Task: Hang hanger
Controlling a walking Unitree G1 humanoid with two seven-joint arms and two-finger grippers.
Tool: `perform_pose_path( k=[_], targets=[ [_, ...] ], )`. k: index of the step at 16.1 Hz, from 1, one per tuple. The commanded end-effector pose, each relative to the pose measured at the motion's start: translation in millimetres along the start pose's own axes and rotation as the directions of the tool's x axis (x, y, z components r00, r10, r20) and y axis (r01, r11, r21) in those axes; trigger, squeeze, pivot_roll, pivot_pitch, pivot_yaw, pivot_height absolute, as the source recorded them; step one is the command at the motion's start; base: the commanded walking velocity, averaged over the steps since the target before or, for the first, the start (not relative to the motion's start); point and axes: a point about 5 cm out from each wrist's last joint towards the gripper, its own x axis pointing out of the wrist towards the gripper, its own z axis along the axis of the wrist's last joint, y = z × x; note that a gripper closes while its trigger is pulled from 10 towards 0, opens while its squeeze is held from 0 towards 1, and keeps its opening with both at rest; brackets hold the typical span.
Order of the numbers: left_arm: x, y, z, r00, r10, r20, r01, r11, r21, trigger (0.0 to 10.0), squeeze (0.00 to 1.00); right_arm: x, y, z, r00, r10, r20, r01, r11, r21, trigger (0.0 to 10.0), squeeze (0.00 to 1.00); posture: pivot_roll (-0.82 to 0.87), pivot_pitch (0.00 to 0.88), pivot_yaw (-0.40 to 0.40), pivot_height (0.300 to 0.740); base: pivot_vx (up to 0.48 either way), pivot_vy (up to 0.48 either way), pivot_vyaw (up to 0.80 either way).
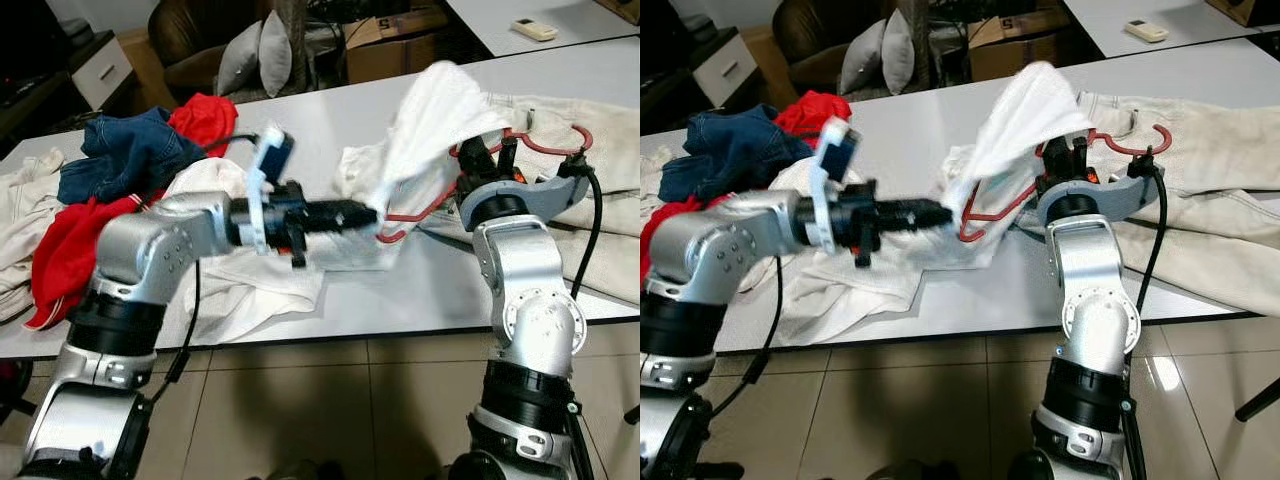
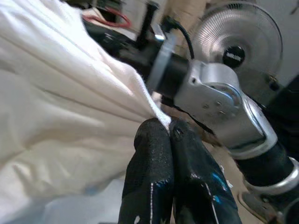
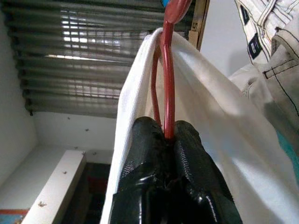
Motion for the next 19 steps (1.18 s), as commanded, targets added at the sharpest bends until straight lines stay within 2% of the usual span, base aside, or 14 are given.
perform_pose_path(
  k=[1,3,4,6,7,9,11,12,13,14,16,17,18,19],
  targets=[
    [0.2,-9.7,-1,0.996,-0.086,-0.012,0.086,0.996,0.000,0.0,0.00,4.4,6.7,6,0.998,0.008,0.063,-0.010,0.999,0.032,10.0,0.00,-0.10,0.014,0.239,0.740,0.000,0.000,0.00],
    [-0.8,-10.3,-4,0.995,-0.094,-0.023,0.094,0.996,-0.005,0.0,0.00,7.2,8.9,4,0.998,0.009,0.063,-0.011,0.999,0.041,10.0,0.00,-0.10,0.015,0.235,0.740,0.000,0.000,0.00],
    [-9.7,-1.8,-12,0.996,-0.031,-0.086,0.032,0.999,0.013,0.0,0.00,8.4,9.5,3,0.998,0.003,0.061,-0.008,0.997,0.083,10.0,0.00,-0.10,0.016,0.231,0.740,0.000,0.000,0.00],
    [-17.5,3.1,-14,0.995,0.006,-0.101,-0.006,1.000,0.002,0.0,0.00,9.1,8.6,5,0.998,-0.002,0.063,-0.003,0.996,0.092,10.0,0.00,-0.11,0.018,0.229,0.740,0.000,0.000,0.00],
    [-21.5,1.3,-15,0.994,-0.004,-0.111,0.004,1.000,-0.001,0.0,0.00,9.7,6.9,6,0.998,-0.011,0.066,0.004,0.995,0.100,10.0,0.00,-0.10,0.017,0.226,0.740,0.000,0.000,0.00],
    [-20.4,-6.9,-16,0.991,-0.057,-0.117,0.057,0.998,-0.008,0.0,0.00,11.3,3.8,8,0.997,-0.025,0.071,0.017,0.994,0.110,10.0,0.00,-0.10,0.017,0.221,0.740,0.000,0.000,0.00],
    [0.6,-2.7,-1,0.999,-0.018,0.037,0.017,0.999,0.033,0.0,0.00,12.6,3.0,-3,1.000,-0.025,0.014,0.025,0.999,-0.021,10.0,0.00,-0.10,0.014,0.211,0.740,0.000,0.000,0.00],
    [5.0,-1.3,4,0.997,-0.006,0.074,0.004,0.999,0.035,0.0,0.00,12.3,2.1,-6,1.000,-0.029,-0.002,0.029,0.997,-0.067,10.0,0.00,-0.10,0.014,0.210,0.740,0.000,0.000,0.00],
    [14.9,-1.6,19,0.986,-0.014,0.165,0.007,0.999,0.047,0.0,0.00,10.0,-0.7,-12,0.999,-0.036,-0.030,0.032,0.992,-0.120,10.0,0.00,-0.10,0.011,0.201,0.740,0.000,0.000,0.00],
    [22.1,-3.0,34,0.970,-0.032,0.239,0.020,0.998,0.053,0.0,0.00,7.1,-4.0,-15,0.998,-0.045,-0.043,0.039,0.991,-0.130,10.0,0.00,-0.10,0.010,0.201,0.740,0.000,0.000,0.00],
    [30.0,1.6,55,0.950,0.004,0.313,-0.034,0.995,0.089,0.0,0.00,0.5,-9.3,-14,0.997,-0.065,-0.045,0.058,0.990,-0.130,10.0,0.00,-0.11,0.002,0.209,0.740,0.000,0.000,0.00],
    [34.7,12.6,65,0.935,0.090,0.342,-0.131,0.986,0.098,0.0,0.00,-7.4,-12.2,-11,0.996,-0.074,-0.040,0.068,0.988,-0.140,10.0,0.00,-0.12,0.000,0.216,0.740,0.000,0.000,0.00],
    [35.9,15.1,67,0.930,0.107,0.351,-0.151,0.984,0.099,0.0,0.00,-9.9,-13.5,-10,0.996,-0.080,-0.039,0.073,0.986,-0.150,10.0,0.00,-0.12,0.000,0.218,0.740,0.000,0.000,0.00],
    [37.3,18.2,70,0.922,0.127,0.365,-0.165,0.983,0.075,0.0,0.00,-14.0,-16.9,-10,0.995,-0.091,-0.044,0.081,0.976,-0.200,10.0,0.00,-0.13,0.000,0.224,0.740,0.000,0.000,0.00]
  ],
)
